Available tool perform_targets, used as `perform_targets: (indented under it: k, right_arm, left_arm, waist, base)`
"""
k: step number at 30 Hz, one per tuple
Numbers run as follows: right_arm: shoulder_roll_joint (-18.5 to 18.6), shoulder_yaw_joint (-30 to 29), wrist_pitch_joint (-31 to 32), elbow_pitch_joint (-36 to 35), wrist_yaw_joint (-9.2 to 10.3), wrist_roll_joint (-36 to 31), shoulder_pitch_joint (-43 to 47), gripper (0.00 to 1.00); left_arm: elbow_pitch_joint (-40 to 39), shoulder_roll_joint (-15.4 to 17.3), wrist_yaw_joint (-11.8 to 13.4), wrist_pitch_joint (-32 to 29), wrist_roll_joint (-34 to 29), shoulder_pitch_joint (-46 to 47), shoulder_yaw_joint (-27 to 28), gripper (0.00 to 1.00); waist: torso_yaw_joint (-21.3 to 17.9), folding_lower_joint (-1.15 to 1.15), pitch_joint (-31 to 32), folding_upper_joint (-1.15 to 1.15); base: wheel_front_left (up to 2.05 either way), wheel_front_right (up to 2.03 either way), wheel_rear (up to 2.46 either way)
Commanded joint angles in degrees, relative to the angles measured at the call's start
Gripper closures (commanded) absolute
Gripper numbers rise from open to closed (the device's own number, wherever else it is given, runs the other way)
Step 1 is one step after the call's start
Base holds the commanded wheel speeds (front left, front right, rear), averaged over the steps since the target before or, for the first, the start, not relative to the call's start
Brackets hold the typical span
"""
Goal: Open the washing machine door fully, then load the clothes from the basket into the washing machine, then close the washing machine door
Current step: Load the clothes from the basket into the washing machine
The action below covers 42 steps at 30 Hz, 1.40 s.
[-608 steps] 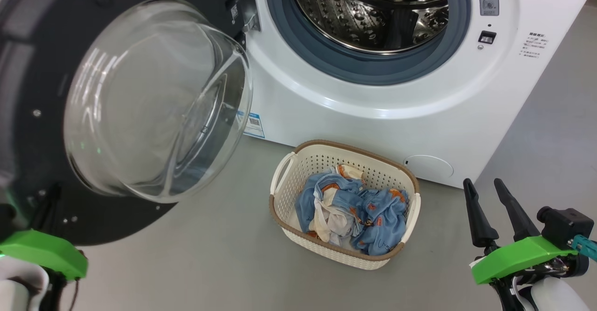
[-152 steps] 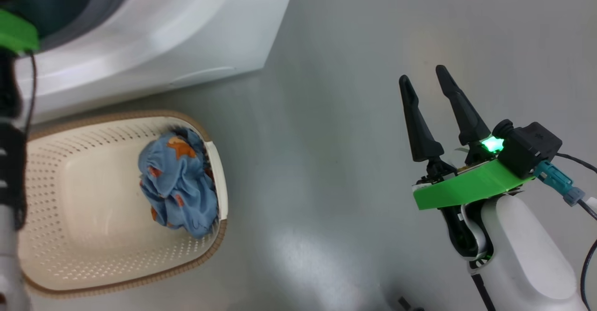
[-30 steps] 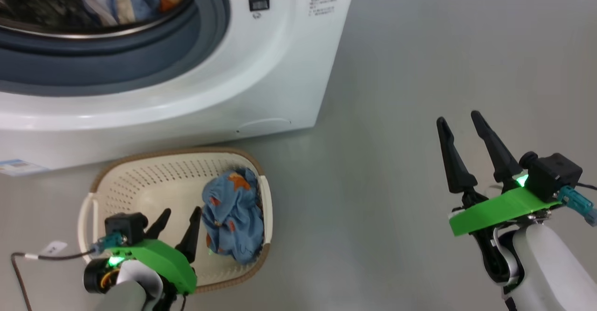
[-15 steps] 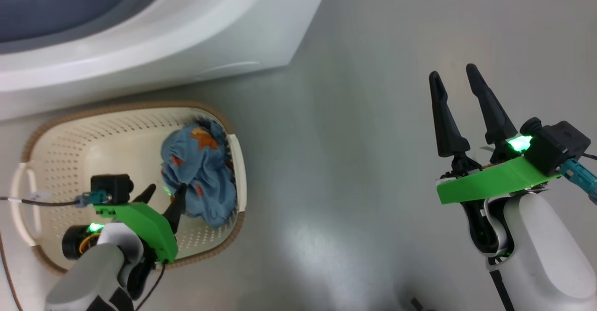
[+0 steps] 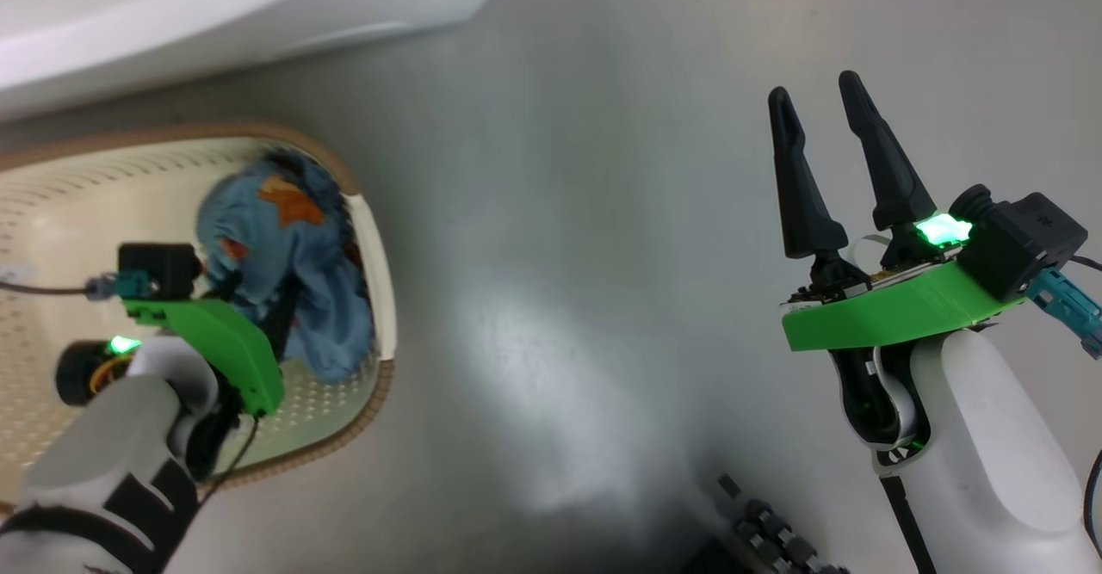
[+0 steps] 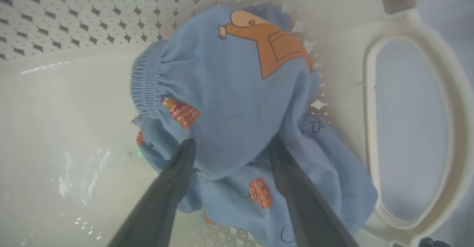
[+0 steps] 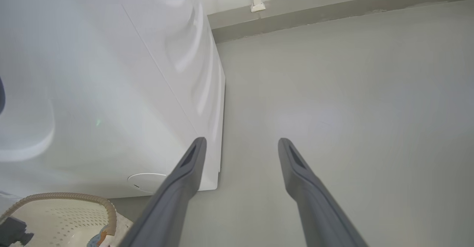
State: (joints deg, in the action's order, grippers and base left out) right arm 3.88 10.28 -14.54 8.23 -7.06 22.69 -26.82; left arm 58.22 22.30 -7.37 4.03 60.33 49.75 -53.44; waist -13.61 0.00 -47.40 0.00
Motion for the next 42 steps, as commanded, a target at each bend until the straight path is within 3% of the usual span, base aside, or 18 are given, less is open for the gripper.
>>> perform_targets:
  k: [1, 8, 17, 19, 20, 31, 42]
  right_arm:
    - [-0.27, 0.93, -0.46, -1.6, -0.43, -0.56, 1.04, 0.0]
    - [-0.71, 0.82, -0.46, -2.38, -0.43, -0.72, 1.21, 0.0]
    - [-0.97, 1.15, -0.46, -3.25, -0.43, -3.86, 1.64, 0.0]
    - [-0.98, 1.18, -0.46, -3.26, -0.43, -3.8, 1.72, 0.0]
    - [-0.99, 1.21, -0.46, -3.23, -0.43, -3.75, 1.74, 0.0]
    - [-1.0, 1.57, -0.46, -2.39, -0.43, -3.5, 1.16, 0.0]
    - [-1.0, 2.51, -0.46, 0.29, -0.43, -2.0, 0.59, 0.0]
  left_arm:
    - [0.26, 2.05, -0.12, 0.03, 0.89, 0.6, 0.27, 0.0]
    - [1.4, 3.31, -0.12, -0.22, 3.04, 2.95, -1.97, 0.0]
    - [1.63, 4.39, -0.12, -1.66, 7.14, 3.99, -4.88, 0.0]
    - [1.74, 4.3, -0.12, -2.61, 7.76, 4.13, -5.83, 0.58]
    - [1.66, 4.3, -0.12, -1.94, 8.17, 4.31, -5.89, 1.0]
    - [-0.5, 4.93, -0.12, 4.31, 11.41, 3.5, -9.06, 1.0]
    - [-6.47, 5.61, -0.12, 10.01, 15.82, -1.21, -11.09, 1.0]
  waist:
    - [-2.66, 0.0, -3.72, 0.0]
    - [-3.73, 0.0, -5.91, 0.0]
    - [-1.25, 0.0, -6.54, 0.0]
    - [-0.96, 0.0, -6.42, 0.0]
    - [-0.87, 0.0, -6.35, 0.0]
    - [0.68, 0.0, -3.12, 0.0]
    - [2.84, 0.0, 6.14, 0.0]
  base:
    - [0.0, 0.0, 0.0]
    - [0.06, 0.06, 0.06]
    - [0.14, 0.14, 0.14]
    - [0.01, 0.01, 0.01]
    - [0.0, 0.0, 0.0]
    - [0.0, 0.0, 0.0]
    - [0.0, 0.0, 0.0]
